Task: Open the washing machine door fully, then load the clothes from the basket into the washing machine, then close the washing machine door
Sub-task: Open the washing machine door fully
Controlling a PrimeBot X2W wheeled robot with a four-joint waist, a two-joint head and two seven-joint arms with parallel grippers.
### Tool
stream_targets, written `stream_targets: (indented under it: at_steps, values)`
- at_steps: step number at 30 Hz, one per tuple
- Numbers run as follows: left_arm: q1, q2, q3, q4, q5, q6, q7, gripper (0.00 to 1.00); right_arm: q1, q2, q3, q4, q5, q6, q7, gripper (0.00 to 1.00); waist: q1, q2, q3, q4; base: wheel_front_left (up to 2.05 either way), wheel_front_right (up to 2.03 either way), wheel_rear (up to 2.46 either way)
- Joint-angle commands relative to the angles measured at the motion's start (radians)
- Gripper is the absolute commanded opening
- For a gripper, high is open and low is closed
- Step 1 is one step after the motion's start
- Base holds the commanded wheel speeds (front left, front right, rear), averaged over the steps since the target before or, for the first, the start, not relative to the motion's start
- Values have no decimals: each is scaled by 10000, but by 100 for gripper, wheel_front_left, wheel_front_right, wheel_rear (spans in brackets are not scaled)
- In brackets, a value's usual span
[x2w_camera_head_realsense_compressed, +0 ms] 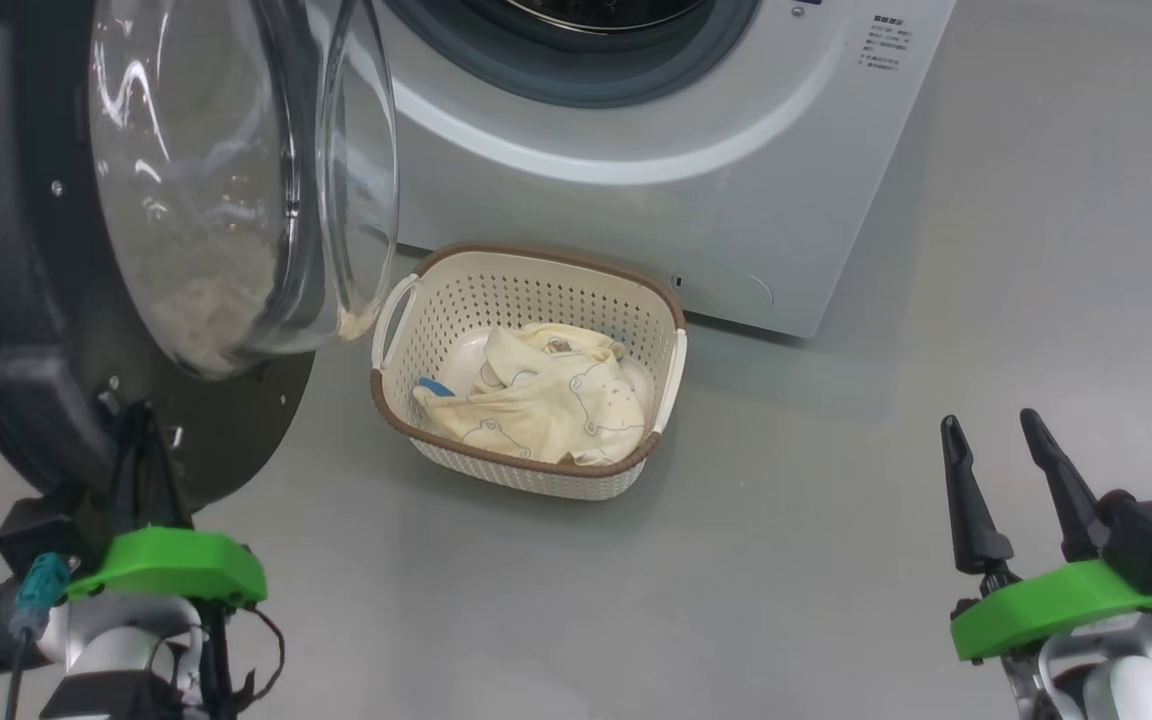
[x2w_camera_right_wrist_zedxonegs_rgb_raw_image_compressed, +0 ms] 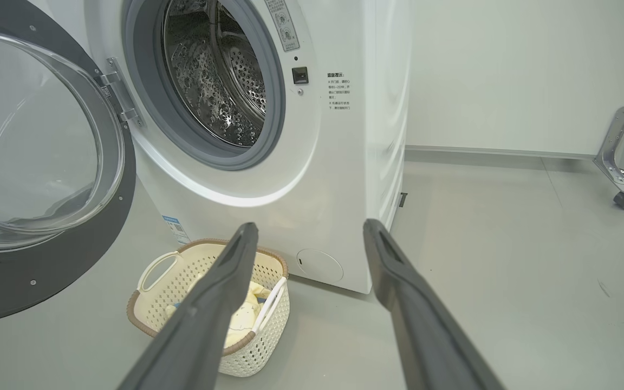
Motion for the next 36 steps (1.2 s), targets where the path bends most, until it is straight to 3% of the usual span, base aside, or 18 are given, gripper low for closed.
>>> stream_targets:
  at_steps: [1,29,36]
  values:
    - [-504,469,667,-49,-80,1533,-103,0,-414,-83,157,-381,27,39,-13,100,0,0,-10,25,0,0,0]
    - [-2874,835,2479,3136,477,449,-144,0,-454,-83,309,-704,61,39,335,100,0,0,216,-186,0,0,0]
    - [-3667,1207,2551,4148,957,235,-144,0,-557,-83,362,-713,34,39,392,100,0,0,329,-320,0,0,0]
